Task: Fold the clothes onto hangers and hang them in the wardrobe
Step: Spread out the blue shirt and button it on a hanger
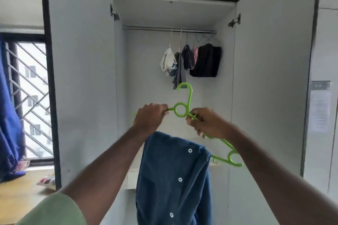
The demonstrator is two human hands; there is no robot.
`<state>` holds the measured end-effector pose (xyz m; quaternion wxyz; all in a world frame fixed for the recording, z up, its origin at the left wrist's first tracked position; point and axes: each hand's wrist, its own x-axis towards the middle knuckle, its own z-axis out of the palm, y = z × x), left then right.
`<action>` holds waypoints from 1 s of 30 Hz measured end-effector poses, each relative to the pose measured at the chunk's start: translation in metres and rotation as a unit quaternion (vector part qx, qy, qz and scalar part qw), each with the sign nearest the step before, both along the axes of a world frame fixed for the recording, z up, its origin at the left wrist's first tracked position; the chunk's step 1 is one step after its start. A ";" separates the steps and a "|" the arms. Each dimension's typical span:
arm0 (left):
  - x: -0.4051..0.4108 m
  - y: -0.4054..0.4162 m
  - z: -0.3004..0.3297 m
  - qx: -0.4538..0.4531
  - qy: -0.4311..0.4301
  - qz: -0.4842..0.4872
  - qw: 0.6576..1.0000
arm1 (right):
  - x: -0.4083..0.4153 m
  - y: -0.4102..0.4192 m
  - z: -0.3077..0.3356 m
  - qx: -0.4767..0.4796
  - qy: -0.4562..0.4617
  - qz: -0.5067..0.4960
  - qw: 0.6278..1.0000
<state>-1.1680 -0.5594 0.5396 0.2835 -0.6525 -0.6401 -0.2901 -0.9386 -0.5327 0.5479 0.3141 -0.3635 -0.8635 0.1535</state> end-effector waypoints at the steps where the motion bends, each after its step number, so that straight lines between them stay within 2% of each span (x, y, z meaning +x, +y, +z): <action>1: -0.011 0.014 0.009 0.008 -0.013 -0.005 1.000 | 0.001 0.014 0.006 0.019 -0.032 -0.002 0.999; 3: -0.037 0.044 0.026 0.025 -0.040 -0.011 0.999 | 0.003 0.049 0.013 0.056 -0.075 -0.019 0.995; 6: -0.073 0.087 0.050 0.043 -0.069 -0.017 0.997 | 0.005 0.095 0.020 0.100 -0.076 -0.042 0.991; 11: -0.130 0.175 0.086 0.064 -0.099 -0.031 0.993 | -0.029 0.161 0.027 0.134 0.025 -0.053 0.989; 16: -0.176 0.254 0.133 0.077 -0.136 -0.023 0.987 | -0.092 0.234 0.053 0.254 0.126 -0.083 0.955; 24: -0.231 0.338 0.182 0.118 -0.127 0.045 0.984 | -0.198 0.327 0.154 0.308 0.170 -0.142 0.925; 30: -0.240 0.381 0.205 0.134 -0.148 0.024 0.980 | -0.250 0.370 0.232 0.341 0.183 -0.148 0.910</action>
